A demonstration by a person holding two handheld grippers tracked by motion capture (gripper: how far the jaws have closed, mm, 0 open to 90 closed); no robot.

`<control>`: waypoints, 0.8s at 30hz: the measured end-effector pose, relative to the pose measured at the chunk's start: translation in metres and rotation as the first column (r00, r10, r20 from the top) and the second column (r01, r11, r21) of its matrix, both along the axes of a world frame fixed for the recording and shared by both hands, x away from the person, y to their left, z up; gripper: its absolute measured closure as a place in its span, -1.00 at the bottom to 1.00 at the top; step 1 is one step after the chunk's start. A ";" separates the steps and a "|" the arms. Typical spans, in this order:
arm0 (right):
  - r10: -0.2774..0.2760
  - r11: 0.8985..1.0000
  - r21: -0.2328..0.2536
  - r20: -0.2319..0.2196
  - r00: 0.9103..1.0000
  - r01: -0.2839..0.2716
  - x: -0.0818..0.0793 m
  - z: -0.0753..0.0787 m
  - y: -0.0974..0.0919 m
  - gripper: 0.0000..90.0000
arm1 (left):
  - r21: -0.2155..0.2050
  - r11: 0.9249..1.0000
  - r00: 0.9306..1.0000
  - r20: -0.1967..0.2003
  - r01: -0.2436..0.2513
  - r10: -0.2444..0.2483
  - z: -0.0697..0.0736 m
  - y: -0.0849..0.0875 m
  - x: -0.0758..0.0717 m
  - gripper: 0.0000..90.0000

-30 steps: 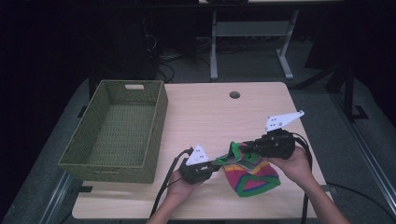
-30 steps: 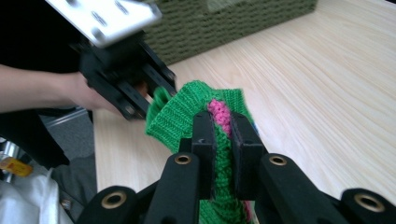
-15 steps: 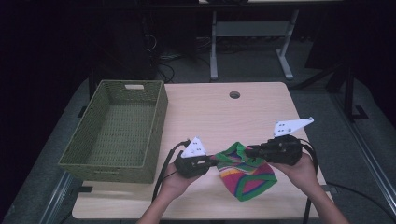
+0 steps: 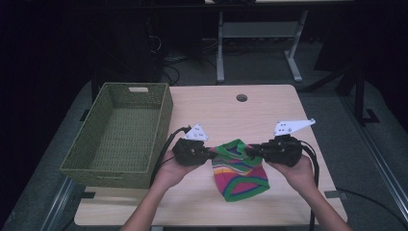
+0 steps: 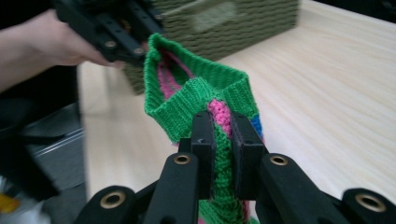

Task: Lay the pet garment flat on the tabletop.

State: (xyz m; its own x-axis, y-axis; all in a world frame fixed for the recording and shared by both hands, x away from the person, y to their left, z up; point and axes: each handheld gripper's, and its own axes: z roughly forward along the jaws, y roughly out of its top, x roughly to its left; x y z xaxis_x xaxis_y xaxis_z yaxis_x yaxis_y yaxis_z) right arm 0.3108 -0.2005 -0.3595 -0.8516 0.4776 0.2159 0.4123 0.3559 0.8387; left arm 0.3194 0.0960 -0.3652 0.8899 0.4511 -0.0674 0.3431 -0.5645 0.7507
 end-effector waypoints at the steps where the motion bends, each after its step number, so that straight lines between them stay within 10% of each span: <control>1: 0.000 1.000 0.000 0.000 1.000 0.000 0.000 0.000 0.000 0.80 | 0.012 1.000 1.000 -0.005 -0.001 0.001 -0.001 -0.002 0.004 0.81; 20: -0.140 0.990 -0.026 -0.081 0.987 0.139 0.052 -0.034 -0.020 0.80 | 0.099 0.992 0.993 -0.085 -0.077 0.085 -0.028 -0.027 0.066 0.81; 24: -0.250 0.968 -0.042 -0.038 0.968 0.248 0.065 -0.037 -0.024 0.52 | 0.106 0.971 0.975 -0.028 -0.216 0.220 -0.028 -0.032 0.081 0.20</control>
State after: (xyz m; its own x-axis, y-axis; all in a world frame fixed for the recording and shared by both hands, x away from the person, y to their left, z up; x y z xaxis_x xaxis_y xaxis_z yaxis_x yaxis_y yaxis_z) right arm 0.3755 -0.2241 -0.3961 -0.6951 0.6820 0.2275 0.5268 0.2678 0.8067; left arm 0.4006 0.0639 -0.3931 0.7667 0.6405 -0.0440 0.4945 -0.5453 0.6768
